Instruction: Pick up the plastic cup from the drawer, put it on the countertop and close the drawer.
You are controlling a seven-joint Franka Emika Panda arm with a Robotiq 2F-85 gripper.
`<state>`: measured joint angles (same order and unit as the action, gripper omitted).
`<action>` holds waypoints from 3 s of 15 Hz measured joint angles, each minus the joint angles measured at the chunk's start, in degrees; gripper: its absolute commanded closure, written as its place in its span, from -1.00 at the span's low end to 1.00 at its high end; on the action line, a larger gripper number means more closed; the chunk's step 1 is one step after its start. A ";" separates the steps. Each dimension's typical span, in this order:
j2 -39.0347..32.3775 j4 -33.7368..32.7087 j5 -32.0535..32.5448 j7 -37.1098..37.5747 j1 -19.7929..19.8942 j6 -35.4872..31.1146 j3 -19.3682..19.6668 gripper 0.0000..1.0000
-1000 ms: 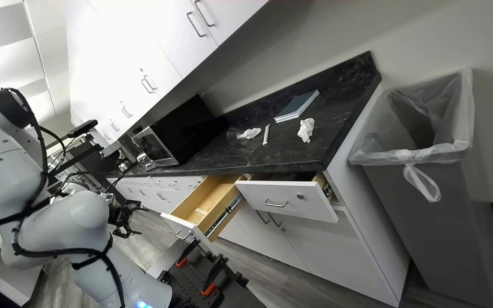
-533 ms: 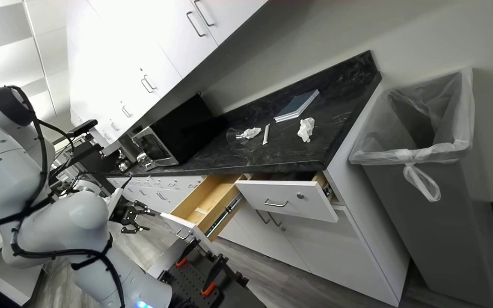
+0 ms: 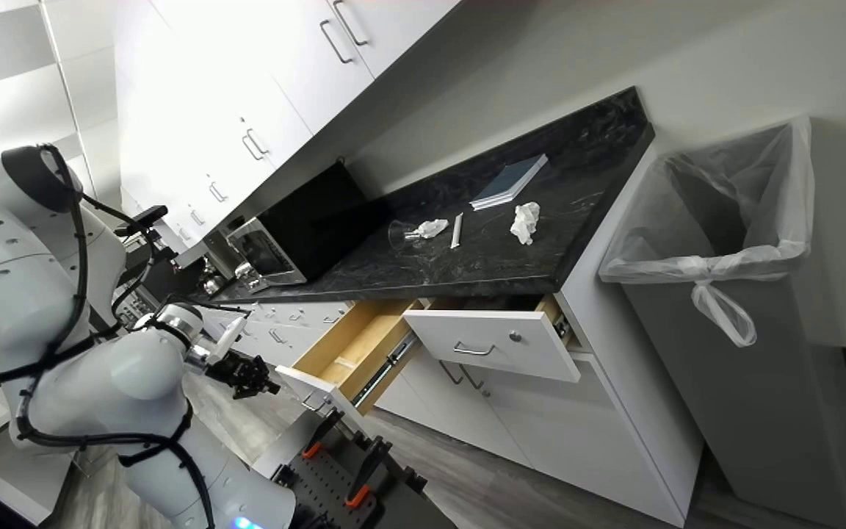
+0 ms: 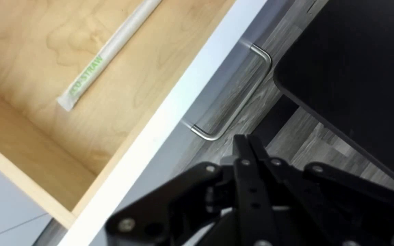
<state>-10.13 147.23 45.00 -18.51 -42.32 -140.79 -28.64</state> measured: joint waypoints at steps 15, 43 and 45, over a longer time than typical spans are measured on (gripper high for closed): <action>-4.06 -0.31 17.53 -0.06 3.33 -8.00 4.44 1.00; -19.87 -19.14 44.69 4.77 15.41 0.05 8.66 1.00; -19.37 -19.15 44.69 5.47 14.75 2.84 7.70 1.00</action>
<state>-29.50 128.08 89.69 -13.04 -27.57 -137.94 -20.94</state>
